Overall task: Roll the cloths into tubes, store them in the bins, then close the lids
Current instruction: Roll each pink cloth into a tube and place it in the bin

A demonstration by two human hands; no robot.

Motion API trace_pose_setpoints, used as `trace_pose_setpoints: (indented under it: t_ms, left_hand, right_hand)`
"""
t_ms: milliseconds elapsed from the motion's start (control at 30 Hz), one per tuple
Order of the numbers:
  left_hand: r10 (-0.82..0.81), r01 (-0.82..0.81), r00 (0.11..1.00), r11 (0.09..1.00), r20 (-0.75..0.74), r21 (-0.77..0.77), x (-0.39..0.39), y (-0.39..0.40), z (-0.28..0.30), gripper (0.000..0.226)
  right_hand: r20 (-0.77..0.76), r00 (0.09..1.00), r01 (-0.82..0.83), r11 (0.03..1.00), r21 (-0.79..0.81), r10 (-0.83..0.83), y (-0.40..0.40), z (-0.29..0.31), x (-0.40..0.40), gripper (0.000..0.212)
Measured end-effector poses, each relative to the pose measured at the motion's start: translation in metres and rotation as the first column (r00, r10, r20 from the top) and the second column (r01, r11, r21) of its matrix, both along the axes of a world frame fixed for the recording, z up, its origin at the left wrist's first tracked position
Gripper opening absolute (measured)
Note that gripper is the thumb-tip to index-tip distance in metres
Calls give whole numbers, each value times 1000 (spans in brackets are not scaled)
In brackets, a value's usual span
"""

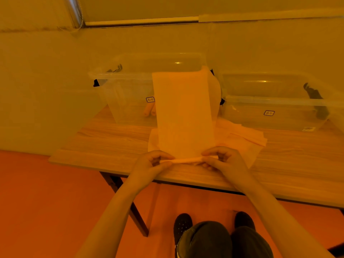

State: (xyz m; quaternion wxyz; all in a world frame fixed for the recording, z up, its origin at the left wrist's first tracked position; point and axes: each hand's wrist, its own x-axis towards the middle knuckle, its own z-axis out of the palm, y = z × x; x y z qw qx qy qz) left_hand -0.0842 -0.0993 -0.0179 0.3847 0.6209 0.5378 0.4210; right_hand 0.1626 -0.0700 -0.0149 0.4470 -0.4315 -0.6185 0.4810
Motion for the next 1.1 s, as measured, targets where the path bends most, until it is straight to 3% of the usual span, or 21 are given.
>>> trace_pose_setpoints:
  t_ms: [100,400,567,733,1100]
  left_hand:
    - [12,-13,1000,1000,-19,-6,1,0,-1,11]
    - [8,-8,1000,1000,18,-6,0,-1,0,14]
    - [31,-29,999,999,42,-29,2,-1,1,10]
    - [28,-24,995,999,92,-37,3,-2,1,12]
    - [16,-15,999,1000,45,-13,1,1,-2,20]
  right_hand:
    - [60,998,2,1000,25,-4,1,-2,1,19]
    - [48,999,-16,1000,4,15,-1,1,-2,7]
    - [67,998,-2,1000,28,0,-1,0,1,16]
    - [57,998,14,1000,23,-16,0,-1,0,12]
    - [69,997,31,999,24,-32,1,-1,1,13]
